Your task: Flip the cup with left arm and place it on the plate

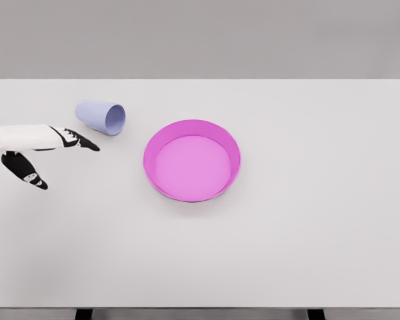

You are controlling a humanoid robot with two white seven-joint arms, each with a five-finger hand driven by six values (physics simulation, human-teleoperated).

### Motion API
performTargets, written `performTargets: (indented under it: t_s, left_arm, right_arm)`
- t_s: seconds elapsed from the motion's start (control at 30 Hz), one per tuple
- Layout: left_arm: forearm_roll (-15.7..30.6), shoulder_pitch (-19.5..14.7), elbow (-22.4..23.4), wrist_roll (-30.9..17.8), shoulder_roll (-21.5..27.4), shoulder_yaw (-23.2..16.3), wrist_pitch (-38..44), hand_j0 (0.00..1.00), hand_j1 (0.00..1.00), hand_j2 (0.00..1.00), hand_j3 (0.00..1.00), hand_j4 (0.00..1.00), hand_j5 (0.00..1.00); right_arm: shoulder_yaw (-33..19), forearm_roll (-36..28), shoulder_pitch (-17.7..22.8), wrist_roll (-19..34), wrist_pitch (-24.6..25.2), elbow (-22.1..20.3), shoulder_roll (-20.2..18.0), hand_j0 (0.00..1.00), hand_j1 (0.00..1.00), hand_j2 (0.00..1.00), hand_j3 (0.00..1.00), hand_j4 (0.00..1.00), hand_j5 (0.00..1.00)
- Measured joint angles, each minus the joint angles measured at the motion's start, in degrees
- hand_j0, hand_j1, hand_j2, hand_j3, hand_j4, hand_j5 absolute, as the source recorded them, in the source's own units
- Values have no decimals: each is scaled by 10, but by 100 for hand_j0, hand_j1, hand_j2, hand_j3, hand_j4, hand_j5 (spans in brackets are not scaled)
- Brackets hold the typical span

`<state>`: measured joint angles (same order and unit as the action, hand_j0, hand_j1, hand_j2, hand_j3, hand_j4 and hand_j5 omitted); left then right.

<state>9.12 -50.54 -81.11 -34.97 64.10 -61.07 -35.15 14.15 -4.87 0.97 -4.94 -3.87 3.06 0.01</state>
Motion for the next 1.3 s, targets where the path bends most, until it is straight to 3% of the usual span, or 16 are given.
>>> performTargets:
  t_s: [0.17, 0.3, 0.47, 0.6, 0.7, 0.83, 1.07, 1.3]
  left_arm:
    - [55, -15, 8, 0, -7, 4, 0, 100, 100, 100, 100, 100, 100]
    - [81, -40, 96, 0, -50, 6, 0, 100, 100, 100, 100, 100, 100]
    - [82, -72, 229, 0, -131, 6, 0, 100, 100, 100, 100, 100, 100]
    - [23, -88, 329, 0, -204, 13, 0, 100, 100, 100, 100, 100, 100]
    - [-30, -90, 379, 0, -247, 28, 0, 100, 100, 100, 100, 100, 100]
    - [-68, -118, 446, 0, -293, 35, 0, 100, 100, 100, 100, 100, 100]
    - [-100, -118, 493, 0, -331, 37, 0, 100, 100, 100, 100, 100, 100]
    - [-107, -118, 503, 0, -337, 36, 0, 100, 100, 100, 100, 100, 100]
  right_arm:
    - [-1, 0, 1, 0, 0, 0, 0, 100, 100, 100, 100, 100, 100]
    - [-1, 0, 1, 0, 0, 0, 0, 100, 100, 100, 100, 100, 100]
    - [-2, 0, 1, 0, 0, 0, 0, 100, 100, 100, 100, 100, 100]
    - [-2, 0, 1, 0, 0, 0, 0, 100, 100, 100, 100, 100, 100]
    - [-2, 0, 1, 0, 0, 0, 0, 100, 100, 100, 100, 100, 100]
    - [-2, 0, 1, 0, 0, 0, 0, 100, 100, 100, 100, 100, 100]
    - [-2, 0, 1, 0, 0, 0, 0, 100, 100, 100, 100, 100, 100]
    - [-2, 0, 1, 0, 0, 0, 0, 100, 100, 100, 100, 100, 100]
